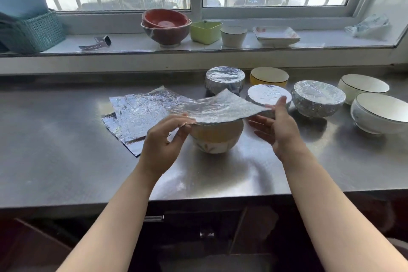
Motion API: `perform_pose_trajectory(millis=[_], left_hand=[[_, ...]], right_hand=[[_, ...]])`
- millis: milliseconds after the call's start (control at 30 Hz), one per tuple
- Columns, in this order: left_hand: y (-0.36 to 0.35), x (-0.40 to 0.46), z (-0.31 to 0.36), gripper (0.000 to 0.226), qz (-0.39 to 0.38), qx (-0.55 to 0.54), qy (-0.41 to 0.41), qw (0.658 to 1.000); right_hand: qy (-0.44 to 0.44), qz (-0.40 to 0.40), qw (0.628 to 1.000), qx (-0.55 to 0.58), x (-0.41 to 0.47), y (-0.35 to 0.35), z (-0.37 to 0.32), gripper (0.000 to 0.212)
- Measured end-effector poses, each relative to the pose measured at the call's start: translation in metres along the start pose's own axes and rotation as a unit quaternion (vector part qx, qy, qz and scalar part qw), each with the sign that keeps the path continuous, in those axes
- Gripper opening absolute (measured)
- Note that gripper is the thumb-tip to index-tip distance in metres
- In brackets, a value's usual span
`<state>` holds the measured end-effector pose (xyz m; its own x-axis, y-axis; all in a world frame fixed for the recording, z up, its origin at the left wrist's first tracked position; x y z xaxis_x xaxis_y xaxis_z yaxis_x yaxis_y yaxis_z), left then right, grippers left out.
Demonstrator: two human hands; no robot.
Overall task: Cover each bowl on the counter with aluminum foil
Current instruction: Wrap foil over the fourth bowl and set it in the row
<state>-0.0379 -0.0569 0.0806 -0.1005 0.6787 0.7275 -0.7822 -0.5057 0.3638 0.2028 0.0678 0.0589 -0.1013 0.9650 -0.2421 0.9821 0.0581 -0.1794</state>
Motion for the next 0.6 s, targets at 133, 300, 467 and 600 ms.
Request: perform_pose_trajectory(millis=[133,300,467,600], left_hand=[[0.000,-0.014,-0.002,0.051,-0.030,-0.051,0.048,0.997],[0.013,-0.016,-0.007,0.058,0.014,-0.037,0.130,0.991],[0.018,0.008,0.003,0.035,-0.014,0.126,0.128,0.984],[-0.015,0.035,0.017,0.043,-0.196,0.285,0.103,0.933]], right_hand=[[-0.016,-0.005,0.999,-0.050,-0.001,0.005,0.005,0.029],[-0.003,-0.028,0.989,-0.147,-0.006,0.005,0.012,0.045],[0.021,-0.005,0.983,-0.180,-0.012,0.007,0.010,0.051],[0.040,0.008,0.980,-0.196,-0.018,0.009,0.007,0.050]])
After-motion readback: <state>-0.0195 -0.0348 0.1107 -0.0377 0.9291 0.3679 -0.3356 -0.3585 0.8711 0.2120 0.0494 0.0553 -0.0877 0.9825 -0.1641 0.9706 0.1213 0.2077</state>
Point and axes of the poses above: each hand's wrist, its own x-axis towards the middle knuckle, its own y-axis out of the back of the hand, z = x × y, the point moved 6 cm from there along x, towards the middle knuckle, and after that the axes turned 3 degrees about -y, right-handed, at the moved point
